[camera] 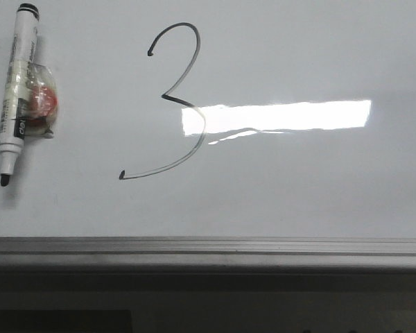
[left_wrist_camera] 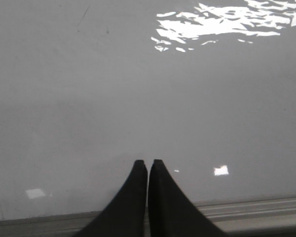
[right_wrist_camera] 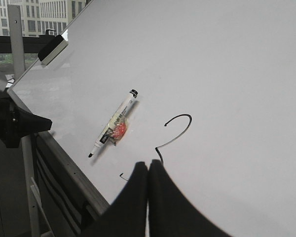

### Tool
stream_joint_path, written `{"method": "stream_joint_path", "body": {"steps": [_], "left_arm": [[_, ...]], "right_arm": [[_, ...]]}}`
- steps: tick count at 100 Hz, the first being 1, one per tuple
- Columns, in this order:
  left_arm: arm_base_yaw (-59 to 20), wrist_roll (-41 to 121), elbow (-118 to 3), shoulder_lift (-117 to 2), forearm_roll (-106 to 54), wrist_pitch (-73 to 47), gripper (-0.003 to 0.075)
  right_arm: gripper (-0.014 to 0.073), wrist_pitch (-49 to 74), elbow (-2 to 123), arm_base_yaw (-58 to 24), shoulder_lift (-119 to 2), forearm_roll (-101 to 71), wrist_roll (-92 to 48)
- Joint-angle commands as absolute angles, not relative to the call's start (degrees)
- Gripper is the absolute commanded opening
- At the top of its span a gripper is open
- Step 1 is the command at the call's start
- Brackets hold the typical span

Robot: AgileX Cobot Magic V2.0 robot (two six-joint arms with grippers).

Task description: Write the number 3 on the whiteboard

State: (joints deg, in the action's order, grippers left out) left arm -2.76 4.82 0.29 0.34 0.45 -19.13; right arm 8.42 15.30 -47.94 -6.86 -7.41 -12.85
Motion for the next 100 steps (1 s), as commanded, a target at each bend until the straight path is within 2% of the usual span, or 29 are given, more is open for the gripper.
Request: {"method": "stream_joint_path", "body": {"steps": [1,100], "left_arm": [[-2.62,4.17,2.21,1.65,0.00,-16.11,-0.0020],[-2.62,4.17,2.21,1.65,0.00,-15.84,-0.0020]], "right_arm": [[-0.0064,3.66,16.75,-47.69,-7.43,-7.07,-13.19],[-0.0064,3.11,16.65,-47.56,-7.43,-6.93,-13.19]]}}
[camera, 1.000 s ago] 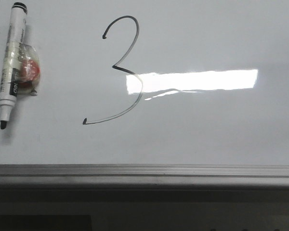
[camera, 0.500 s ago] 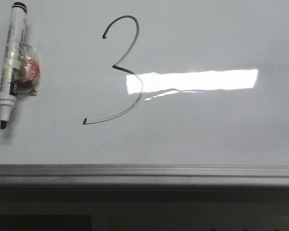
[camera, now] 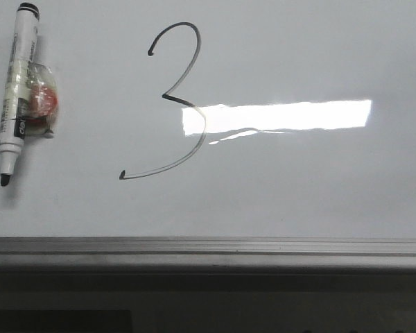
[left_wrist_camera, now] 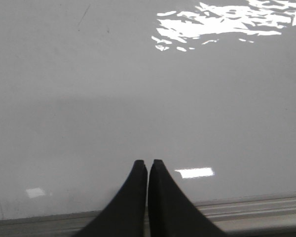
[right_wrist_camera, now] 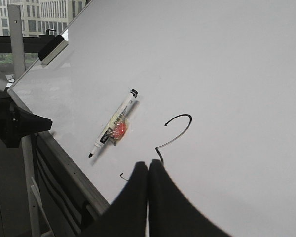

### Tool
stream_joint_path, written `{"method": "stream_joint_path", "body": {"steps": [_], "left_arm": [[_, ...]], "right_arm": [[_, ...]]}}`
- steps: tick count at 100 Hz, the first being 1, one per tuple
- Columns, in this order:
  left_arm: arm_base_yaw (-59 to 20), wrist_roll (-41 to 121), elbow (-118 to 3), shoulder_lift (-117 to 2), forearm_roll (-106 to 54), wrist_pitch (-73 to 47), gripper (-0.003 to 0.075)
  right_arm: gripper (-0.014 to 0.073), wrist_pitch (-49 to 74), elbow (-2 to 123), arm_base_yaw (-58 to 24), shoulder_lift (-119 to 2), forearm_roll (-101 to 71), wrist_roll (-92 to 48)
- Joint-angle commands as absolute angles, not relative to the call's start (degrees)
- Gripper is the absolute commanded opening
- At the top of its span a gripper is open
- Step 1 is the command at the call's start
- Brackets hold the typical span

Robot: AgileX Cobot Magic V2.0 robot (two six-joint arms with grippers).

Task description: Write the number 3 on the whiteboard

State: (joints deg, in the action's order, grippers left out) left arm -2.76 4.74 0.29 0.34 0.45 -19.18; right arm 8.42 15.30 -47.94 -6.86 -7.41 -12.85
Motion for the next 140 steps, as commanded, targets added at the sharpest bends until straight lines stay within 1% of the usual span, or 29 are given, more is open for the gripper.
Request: {"method": "stream_joint_path", "body": {"steps": [1,10,15,20,27,39,54,66,92,97,119,140], "left_arm": [[-2.62,4.17,2.21,1.65,0.00,-15.84,-0.0020],[-2.62,4.17,2.21,1.65,0.00,-15.84,-0.0020],[-2.62,4.17,2.21,1.65,0.00,-15.84,-0.0020],[-2.62,4.17,2.21,1.65,0.00,-15.84,-0.0020],[-2.62,4.17,2.21,1.65,0.00,-15.84,-0.0020],[-2.62,4.17,2.21,1.65,0.00,-15.84,-0.0020],[-2.62,4.17,2.21,1.65,0.00,-15.84,-0.0020],[-2.62,4.17,2.21,1.65,0.00,-15.84,-0.0020],[-2.62,4.17,2.21,1.65,0.00,-15.84,-0.0020],[-2.62,4.17,2.21,1.65,0.00,-15.84,-0.0020],[-2.62,4.17,2.21,1.65,0.00,-15.84,-0.0020],[-2.62,4.17,2.21,1.65,0.00,-15.84,-0.0020]], "right_arm": [[-0.0064,3.11,16.65,-47.56,-7.43,-6.73,-13.19],[-0.0064,3.11,16.65,-46.49,-7.43,-4.46,-12.10],[-0.0064,3.01,16.65,-45.35,-7.43,-2.79,-9.10],[-0.0064,3.02,16.65,-43.23,-7.43,-0.74,-5.58],[-0.0064,3.02,16.65,-39.69,-7.43,-0.46,-4.89],[-0.0064,0.88,15.08,-29.32,-7.43,-0.46,-4.89],[-0.0064,-8.01,8.89,-15.29,-5.93,-0.60,-4.89],[-0.0064,-9.56,4.92,-9.08,-3.63,-0.81,-4.89],[-0.0064,-7.91,-2.13,-6.60,0.07,-1.26,-4.89],[-0.0064,-3.16,-1.91,-6.29,1.70,-1.26,-4.89],[-0.0064,10.70,-2.02,-6.12,1.49,-1.26,-4.89],[-0.0064,18.65,-2.02,-6.12,1.49,-1.26,-4.89]]}}
